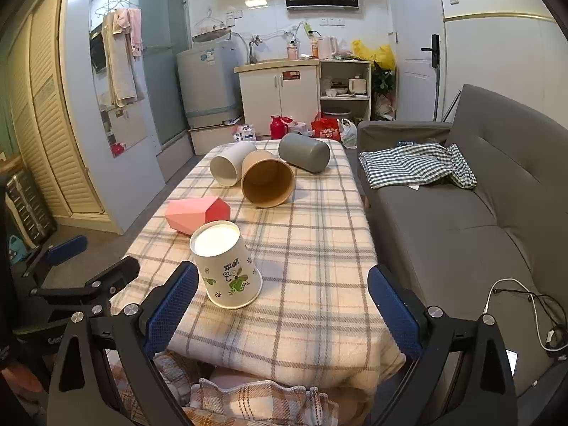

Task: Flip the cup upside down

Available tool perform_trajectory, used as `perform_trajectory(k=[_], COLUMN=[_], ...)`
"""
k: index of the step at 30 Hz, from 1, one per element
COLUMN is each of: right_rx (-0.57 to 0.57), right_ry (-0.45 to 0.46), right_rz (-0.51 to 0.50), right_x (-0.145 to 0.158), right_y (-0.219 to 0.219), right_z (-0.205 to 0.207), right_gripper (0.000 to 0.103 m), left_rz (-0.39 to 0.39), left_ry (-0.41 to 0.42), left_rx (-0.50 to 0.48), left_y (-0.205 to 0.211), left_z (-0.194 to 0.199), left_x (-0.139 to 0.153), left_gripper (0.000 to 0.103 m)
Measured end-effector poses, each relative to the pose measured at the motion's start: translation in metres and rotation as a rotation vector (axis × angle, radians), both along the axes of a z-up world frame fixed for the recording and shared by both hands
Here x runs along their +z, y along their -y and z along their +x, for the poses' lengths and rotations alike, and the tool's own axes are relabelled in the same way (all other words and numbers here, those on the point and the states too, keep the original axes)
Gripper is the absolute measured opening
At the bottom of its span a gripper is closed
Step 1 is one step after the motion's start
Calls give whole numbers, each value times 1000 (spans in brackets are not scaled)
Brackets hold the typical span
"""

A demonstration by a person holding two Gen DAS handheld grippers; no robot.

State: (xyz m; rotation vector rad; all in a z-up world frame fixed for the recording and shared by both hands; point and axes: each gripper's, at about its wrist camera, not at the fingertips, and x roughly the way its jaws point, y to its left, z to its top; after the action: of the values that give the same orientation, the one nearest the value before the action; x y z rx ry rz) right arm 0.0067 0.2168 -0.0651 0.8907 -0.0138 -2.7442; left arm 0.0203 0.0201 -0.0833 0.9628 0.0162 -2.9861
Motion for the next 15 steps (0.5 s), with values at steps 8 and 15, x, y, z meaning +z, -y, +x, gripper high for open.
perform_trajectory(k=[8,15], right_rx=[4,7], right_ry=[0,12], right_rz=[7,10], right_x=[-2,-4], right_y=[1,2], right_z=[1,-1], right_gripper=[103,103], left_rz=[27,15], left_ry=[-19,-28], left_rx=[37,28], left_y=[9,6], left_z=[6,5], left_x=[2,2], left_gripper=[103,103])
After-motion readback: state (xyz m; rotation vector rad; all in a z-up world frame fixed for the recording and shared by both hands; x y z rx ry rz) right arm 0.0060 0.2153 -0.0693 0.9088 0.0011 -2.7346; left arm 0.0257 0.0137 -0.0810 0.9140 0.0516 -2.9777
